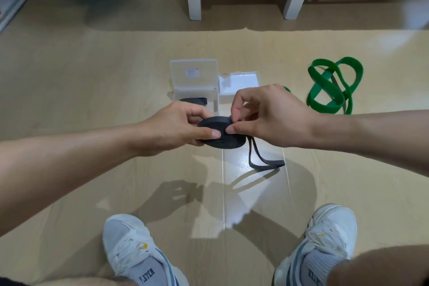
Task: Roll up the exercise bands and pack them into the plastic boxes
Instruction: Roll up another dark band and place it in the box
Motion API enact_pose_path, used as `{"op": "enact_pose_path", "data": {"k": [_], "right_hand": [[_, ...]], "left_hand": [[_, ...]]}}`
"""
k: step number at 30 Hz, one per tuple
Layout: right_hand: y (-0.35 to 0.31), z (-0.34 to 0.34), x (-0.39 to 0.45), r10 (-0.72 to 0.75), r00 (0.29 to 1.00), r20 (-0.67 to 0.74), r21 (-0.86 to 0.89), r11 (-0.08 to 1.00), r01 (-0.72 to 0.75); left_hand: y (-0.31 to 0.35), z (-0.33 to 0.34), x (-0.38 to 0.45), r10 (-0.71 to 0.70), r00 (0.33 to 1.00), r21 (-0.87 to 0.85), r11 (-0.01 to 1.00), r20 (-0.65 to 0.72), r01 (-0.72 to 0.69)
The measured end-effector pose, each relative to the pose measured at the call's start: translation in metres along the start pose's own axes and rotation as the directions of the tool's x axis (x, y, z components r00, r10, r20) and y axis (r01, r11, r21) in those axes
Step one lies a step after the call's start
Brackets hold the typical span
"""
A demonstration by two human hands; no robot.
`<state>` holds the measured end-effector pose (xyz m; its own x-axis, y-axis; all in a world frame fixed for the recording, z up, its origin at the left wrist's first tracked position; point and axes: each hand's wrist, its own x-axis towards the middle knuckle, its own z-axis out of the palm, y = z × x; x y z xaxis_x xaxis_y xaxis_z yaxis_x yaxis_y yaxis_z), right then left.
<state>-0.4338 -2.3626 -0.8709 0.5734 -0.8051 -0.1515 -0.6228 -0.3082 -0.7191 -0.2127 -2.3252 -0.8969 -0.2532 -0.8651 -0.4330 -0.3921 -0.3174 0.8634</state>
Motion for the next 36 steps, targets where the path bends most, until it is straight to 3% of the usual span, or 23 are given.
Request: {"op": "enact_pose_path", "data": {"k": [2,5,7,14,22,25,32,36], "right_hand": [[-0.003,0.001,-0.001,-0.058,0.997,0.058,-0.177,0.982,0.067],[-0.008,0.004,0.000,-0.101,0.987,0.123,-0.338,0.931,0.138],[-0.009,0.005,0.002,-0.115,0.985,0.126,-0.374,0.914,0.154],[-0.003,-0.006,0.005,-0.041,0.997,0.064,-0.087,0.995,0.047],[0.012,-0.009,0.005,0.086,0.996,0.025,0.139,0.986,-0.089],[0.010,-0.008,0.005,0.085,0.996,0.024,0.070,0.994,-0.087],[-0.006,0.000,0.000,-0.048,0.996,0.073,-0.174,0.983,0.060],[-0.004,-0.002,0.002,-0.049,0.998,0.044,-0.076,0.996,0.052]], "left_hand": [[0.008,0.005,0.002,0.062,0.998,0.242,0.968,-0.006,-0.058],[0.020,0.015,0.003,0.144,0.988,0.572,0.815,-0.047,-0.092],[0.025,0.018,0.004,0.136,0.986,0.640,0.767,-0.091,-0.047],[0.025,0.000,0.003,0.080,0.991,0.419,0.908,-0.111,-0.027],[0.009,-0.009,0.000,-0.007,0.989,0.073,0.997,-0.147,0.018],[0.007,-0.009,0.001,-0.011,0.995,0.121,0.992,-0.098,0.023],[0.022,0.007,0.002,0.107,0.994,0.466,0.880,-0.018,-0.086],[0.022,0.003,0.005,0.091,0.995,0.353,0.933,-0.045,-0.069]]}}
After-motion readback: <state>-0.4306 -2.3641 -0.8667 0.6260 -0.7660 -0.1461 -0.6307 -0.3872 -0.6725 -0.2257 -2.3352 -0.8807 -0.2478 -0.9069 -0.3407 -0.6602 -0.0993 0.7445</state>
